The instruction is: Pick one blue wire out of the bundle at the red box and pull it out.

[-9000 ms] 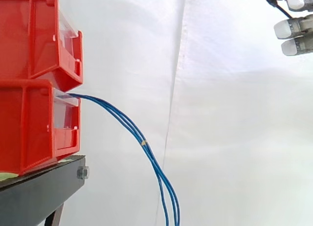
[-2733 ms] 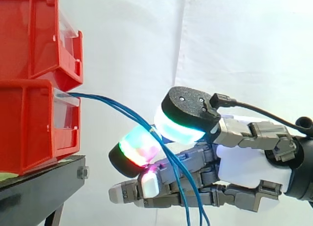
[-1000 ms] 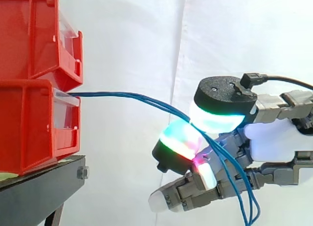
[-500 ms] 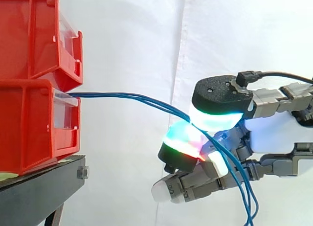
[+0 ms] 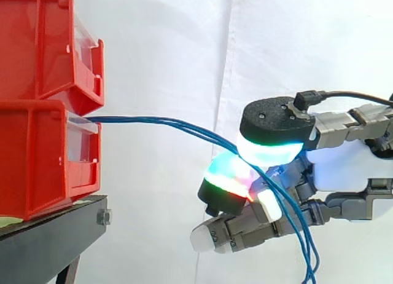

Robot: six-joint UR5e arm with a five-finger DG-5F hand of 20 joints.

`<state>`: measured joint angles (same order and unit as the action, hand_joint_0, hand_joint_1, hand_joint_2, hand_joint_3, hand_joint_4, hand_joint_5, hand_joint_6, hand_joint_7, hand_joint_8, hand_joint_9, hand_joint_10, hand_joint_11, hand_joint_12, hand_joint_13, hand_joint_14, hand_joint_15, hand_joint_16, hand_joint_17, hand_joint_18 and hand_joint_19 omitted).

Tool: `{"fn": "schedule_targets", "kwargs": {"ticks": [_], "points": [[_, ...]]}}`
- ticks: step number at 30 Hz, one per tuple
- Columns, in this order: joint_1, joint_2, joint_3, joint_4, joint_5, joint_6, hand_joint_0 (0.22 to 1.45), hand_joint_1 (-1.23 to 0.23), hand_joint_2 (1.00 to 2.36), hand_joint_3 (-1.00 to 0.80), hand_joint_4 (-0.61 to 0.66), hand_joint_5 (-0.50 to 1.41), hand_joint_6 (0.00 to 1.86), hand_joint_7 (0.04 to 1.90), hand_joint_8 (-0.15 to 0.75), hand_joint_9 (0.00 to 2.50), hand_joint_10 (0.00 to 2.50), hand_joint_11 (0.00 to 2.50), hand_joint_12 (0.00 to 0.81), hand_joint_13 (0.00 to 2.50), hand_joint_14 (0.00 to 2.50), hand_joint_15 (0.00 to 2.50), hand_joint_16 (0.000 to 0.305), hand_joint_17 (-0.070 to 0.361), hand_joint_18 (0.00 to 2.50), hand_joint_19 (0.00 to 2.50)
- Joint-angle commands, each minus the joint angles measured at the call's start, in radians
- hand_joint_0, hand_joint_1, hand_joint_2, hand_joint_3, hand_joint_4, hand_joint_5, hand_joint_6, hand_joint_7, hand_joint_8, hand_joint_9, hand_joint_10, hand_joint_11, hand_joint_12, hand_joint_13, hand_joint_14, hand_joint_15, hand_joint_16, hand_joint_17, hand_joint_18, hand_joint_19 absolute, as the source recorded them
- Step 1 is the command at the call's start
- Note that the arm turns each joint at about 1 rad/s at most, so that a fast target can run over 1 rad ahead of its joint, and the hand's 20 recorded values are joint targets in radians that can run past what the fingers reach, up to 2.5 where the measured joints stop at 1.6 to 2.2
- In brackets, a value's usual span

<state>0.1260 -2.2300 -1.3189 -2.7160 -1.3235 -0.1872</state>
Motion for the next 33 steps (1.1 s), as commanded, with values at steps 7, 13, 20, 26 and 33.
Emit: {"fn": "schedule_targets", "kwargs": {"ticks": [7, 13, 20, 26, 33], "points": [[0.0, 0.0, 0.0, 0.001, 0.003, 0.0, 0.64, -0.75, 1.02, -0.06, 0.39, -0.08, 0.52, 1.49, 0.282, 0.93, 0.02, 0.71, 0.386, 0.32, 0.0, 0.09, 0.063, 0.142, 0.23, 0.17], [0.0, 0.0, 0.0, 0.002, 0.003, 0.0, 0.62, -0.82, 1.02, -0.04, 0.39, -0.13, 0.67, 1.26, 0.291, 0.9, 0.02, 0.74, 0.396, 0.31, 0.0, 0.09, 0.064, 0.144, 0.22, 0.17], [0.0, 0.0, 0.0, 0.002, 0.006, 0.0, 0.6, -0.67, 1.02, -0.06, 0.44, -0.05, 0.5, 1.42, 0.281, 0.96, 0.02, 0.54, 0.411, 0.32, 0.0, 0.08, 0.071, 0.159, 0.22, 0.2], [0.0, 0.0, 0.0, 0.002, 0.006, 0.0, 0.63, -0.61, 1.02, -0.07, 0.37, -0.05, 0.5, 1.41, 0.271, 0.97, 0.02, 0.59, 0.389, 0.32, 0.0, 0.09, 0.065, 0.147, 0.2, 0.2], [-0.002, 0.0, 0.0, 0.004, 0.006, 0.0, 0.61, -0.76, 1.02, 0.0, 0.38, -0.15, 0.77, 1.12, 0.314, 0.92, 0.03, 0.86, 0.416, 0.29, 0.0, 0.1, 0.068, 0.153, 0.21, 0.17]]}}
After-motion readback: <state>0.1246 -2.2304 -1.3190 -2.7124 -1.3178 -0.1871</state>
